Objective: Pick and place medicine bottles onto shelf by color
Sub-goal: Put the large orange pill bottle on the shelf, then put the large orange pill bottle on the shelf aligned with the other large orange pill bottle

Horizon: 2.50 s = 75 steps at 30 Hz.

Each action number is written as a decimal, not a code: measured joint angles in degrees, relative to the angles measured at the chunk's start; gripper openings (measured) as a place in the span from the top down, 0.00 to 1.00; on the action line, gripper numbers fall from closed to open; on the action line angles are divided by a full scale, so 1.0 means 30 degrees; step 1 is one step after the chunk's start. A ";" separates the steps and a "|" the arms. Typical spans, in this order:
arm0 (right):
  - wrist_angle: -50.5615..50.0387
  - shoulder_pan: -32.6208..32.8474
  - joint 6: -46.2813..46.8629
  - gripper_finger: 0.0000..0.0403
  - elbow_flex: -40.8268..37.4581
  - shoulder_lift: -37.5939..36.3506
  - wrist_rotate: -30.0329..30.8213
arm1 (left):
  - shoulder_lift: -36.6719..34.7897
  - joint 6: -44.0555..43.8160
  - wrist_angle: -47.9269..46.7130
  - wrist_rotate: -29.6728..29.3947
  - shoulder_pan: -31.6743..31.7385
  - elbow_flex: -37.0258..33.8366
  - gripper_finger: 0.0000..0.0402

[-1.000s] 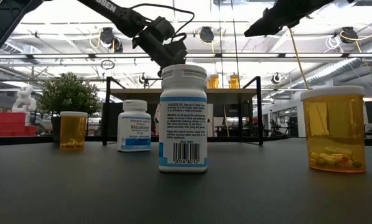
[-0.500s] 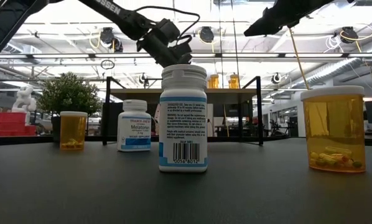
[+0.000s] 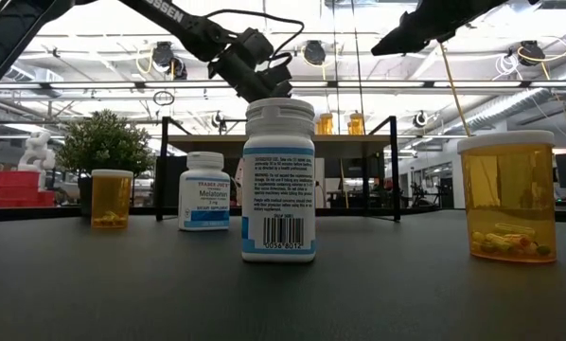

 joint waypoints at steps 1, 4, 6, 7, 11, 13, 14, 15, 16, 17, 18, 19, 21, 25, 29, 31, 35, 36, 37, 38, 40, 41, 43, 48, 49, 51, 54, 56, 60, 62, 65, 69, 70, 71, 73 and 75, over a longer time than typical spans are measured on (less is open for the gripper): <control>-0.0005 0.0000 0.0001 0.48 0.0000 0.0000 -0.0006 | 0.0000 0.0000 0.0070 -0.0042 -0.0042 0.0000 0.27; -0.0005 0.0000 0.0008 0.48 0.0000 0.0000 0.0000 | -0.0105 0.0153 0.0249 -0.0960 -0.0206 0.0000 0.22; -0.0005 0.0000 0.0015 0.48 0.0000 0.0000 -0.0002 | -0.0352 0.0291 0.0264 -0.1441 -0.0274 -0.0015 0.20; -0.0005 0.0000 0.0015 0.48 0.0000 0.0000 -0.0001 | -0.0563 0.0306 0.0344 -0.1515 -0.0355 -0.0015 0.19; -0.0005 0.0000 0.0022 0.48 0.0000 0.0000 -0.0007 | -0.1518 0.0233 0.0061 -0.1531 -0.0539 -0.0015 0.18; -0.0012 0.0000 0.0022 0.48 0.0000 0.0000 -0.0007 | -0.2063 0.0224 -0.0334 -0.1566 -0.0784 -0.0015 0.18; -0.0012 0.0000 0.0022 0.48 0.0000 0.0000 -0.0007 | -0.2377 0.0099 -0.0650 -0.1566 -0.0980 -0.0015 0.18; -0.0012 0.0000 0.0023 0.48 0.0000 0.0000 -0.0007 | -0.2674 -0.0014 -0.0946 -0.1555 -0.1236 -0.0015 0.18; -0.0012 0.0000 0.0029 0.48 0.0000 0.0000 -0.0007 | -0.2937 -0.0092 -0.1185 -0.1552 -0.1547 -0.0012 0.18; -0.0012 0.0000 0.0029 0.48 0.0000 0.0000 -0.0007 | -0.3173 -0.0169 -0.1584 -0.1552 -0.1915 0.0000 0.18; -0.0012 0.0000 0.0029 0.48 0.0000 0.0000 -0.0007 | -0.3362 -0.0184 -0.2034 -0.1552 -0.2304 0.0007 0.18; -0.0012 0.0000 0.0034 0.48 0.0000 0.0000 -0.0007 | -0.3518 -0.0189 -0.2509 -0.1553 -0.2742 0.0007 0.18; -0.0020 0.0000 0.0092 0.48 0.0000 0.0000 -0.0007 | -0.3640 -0.0131 -0.3308 -0.1567 -0.3841 0.0000 0.18; -0.0088 0.0000 0.0470 0.48 0.0000 -0.0007 -0.0011 | -0.3618 0.0191 -0.4484 -0.2102 -0.6212 0.0000 0.18; -0.0417 0.0000 0.0795 0.48 0.0000 -0.0007 -0.0007 | -0.3526 0.0212 -0.4178 -0.3037 -0.8594 -0.0513 0.18; -0.0744 0.0000 0.1029 0.48 0.0000 -0.0081 -0.0015 | -0.3478 -0.0068 -0.3279 -0.3174 -0.9743 -0.1190 0.18; -0.1589 0.0000 0.1623 0.48 0.0000 -0.0559 -0.0007 | -0.3466 -0.0883 -0.1414 -0.3770 -1.1842 -0.2523 0.18; -0.1748 0.0005 0.1790 0.48 0.0000 -0.0722 -0.0012 | -0.3468 -0.1102 -0.0776 -0.4034 -1.2316 -0.2909 0.18; -0.1862 0.0007 0.1969 0.48 0.0000 -0.0907 -0.0011 | -0.3468 -0.1350 -0.0081 -0.4205 -1.2758 -0.3368 0.18; -0.1969 0.0007 0.2142 0.48 0.0000 -0.1102 -0.0015 | -0.3468 -0.1597 0.0725 -0.4364 -1.3213 -0.3835 0.18; -0.2204 0.0007 0.2479 0.48 0.0000 -0.1505 -0.0015 | -0.3461 -0.1980 0.2510 -0.4472 -1.4012 -0.4753 0.18; -0.2330 0.0007 0.2602 0.48 0.0000 -0.1677 -0.0014 | -0.3461 -0.2098 0.3411 -0.4488 -1.4393 -0.5154 0.18; -0.2575 0.0013 0.2894 0.48 0.0000 -0.1979 -0.0015 | -0.3468 -0.2284 0.4834 -0.4488 -1.5078 -0.5819 0.18; -0.2797 0.0031 0.3463 0.48 0.0000 -0.2295 -0.0034 | -0.3468 -0.3108 0.7013 -0.4508 -1.6230 -0.6992 0.18; -0.2792 0.0060 0.3563 0.48 0.0005 -0.2286 -0.0091 | -0.3468 -0.3284 0.7094 -0.4581 -1.6412 -0.7016 0.18; -0.2818 0.0297 0.3958 0.48 0.0000 -0.2229 -0.0130 | -0.3468 -0.3545 0.6969 -0.5179 -1.6731 -0.7023 0.18; -0.2675 0.1148 0.5286 0.48 -0.0386 -0.2063 -0.0776 | -0.3468 -0.3715 0.6308 -0.6423 -1.7166 -0.7031 0.18; -0.2346 0.2311 0.6454 0.48 -0.1184 -0.1906 -0.1103 | -0.3468 -0.3730 0.5973 -0.6637 -1.7390 -0.7031 0.18; -0.0112 0.5279 0.8372 0.48 -0.3101 -0.1403 -0.0569 | -0.3468 -0.3977 0.5970 -0.6675 -1.7766 -0.7031 0.18; 0.1084 0.6661 0.9405 0.48 -0.3850 -0.1012 -0.0356 | -0.3468 -0.4186 0.5958 -0.6676 -1.7934 -0.7031 0.18; 0.2240 0.8704 1.0805 0.48 -0.4683 -0.0122 0.0349 | -0.3468 -0.4334 0.5966 -0.7046 -1.8238 -0.7031 0.18; 0.2539 1.0788 1.2714 0.48 -0.5005 0.1443 0.1728 | -0.3455 -0.4595 0.6019 -0.7147 -1.8534 -0.7031 0.18; 0.2530 1.1213 1.3208 0.48 -0.5011 0.1854 0.2011 | -0.3316 -0.4738 0.6209 -0.7158 -1.8593 -0.7031 0.18; 0.2579 1.1551 1.3693 0.48 -0.5013 0.2269 0.2138 | -0.3152 -0.4805 0.6491 -0.7167 -1.8619 -0.7023 0.18; 0.2882 1.2134 1.4572 0.48 -0.5013 0.3235 0.2414 | -0.2824 -0.4873 0.6751 -0.7220 -1.8792 -0.7048 0.18; 0.3347 1.2574 1.5279 0.48 -0.5013 0.4348 0.2426 | -0.2288 -0.4857 0.7831 -0.7234 -1.8863 -0.7045 0.18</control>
